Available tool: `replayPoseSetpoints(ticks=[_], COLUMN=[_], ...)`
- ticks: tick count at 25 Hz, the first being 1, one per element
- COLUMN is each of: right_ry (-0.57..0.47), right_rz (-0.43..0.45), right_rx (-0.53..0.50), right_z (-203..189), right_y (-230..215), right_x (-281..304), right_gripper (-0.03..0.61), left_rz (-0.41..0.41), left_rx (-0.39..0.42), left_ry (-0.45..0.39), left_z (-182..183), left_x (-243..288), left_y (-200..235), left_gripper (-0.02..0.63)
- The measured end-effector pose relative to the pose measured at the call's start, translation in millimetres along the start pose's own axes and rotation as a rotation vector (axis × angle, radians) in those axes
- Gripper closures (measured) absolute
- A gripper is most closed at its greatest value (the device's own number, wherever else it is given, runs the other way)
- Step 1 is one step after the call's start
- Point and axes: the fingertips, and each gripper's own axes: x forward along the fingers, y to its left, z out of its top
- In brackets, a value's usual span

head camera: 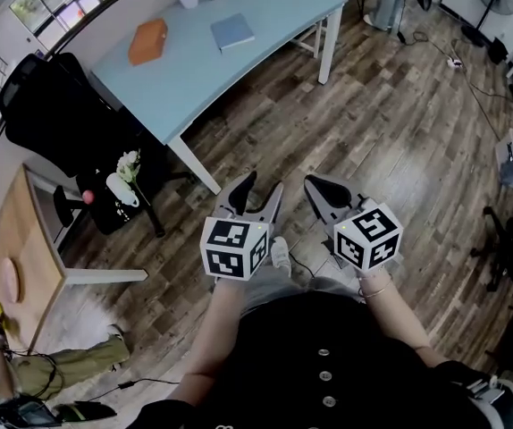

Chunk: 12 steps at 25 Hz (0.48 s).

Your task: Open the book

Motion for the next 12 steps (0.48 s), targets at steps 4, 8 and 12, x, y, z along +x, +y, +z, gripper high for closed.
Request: replayPoseSetpoints(ticks=[4,8,12], right_ry=[0.003,-0.004,-0.004], right_rz=[-0.003,-0.010,-0.025], right_rx=[-0.004,-0.007,-0.001], right_z=[13.8,28.3,36.1], right_y=[-13.0,-24.3,-33.2], right_x=[35.7,68.1,93.2], right_gripper=[0.577,0.577,0.577], left_rz=[-0.030,-0.056,-0.082], left_rx=[0.000,0.010,0.013], left_ry=[0.001,0.000,0.011], left_z=[15.2,30.3,38.5], left_x=[22.2,42.0,59.6], left_y=[28.4,54.3,75.4], left_gripper=[0.424,0.425,0.423])
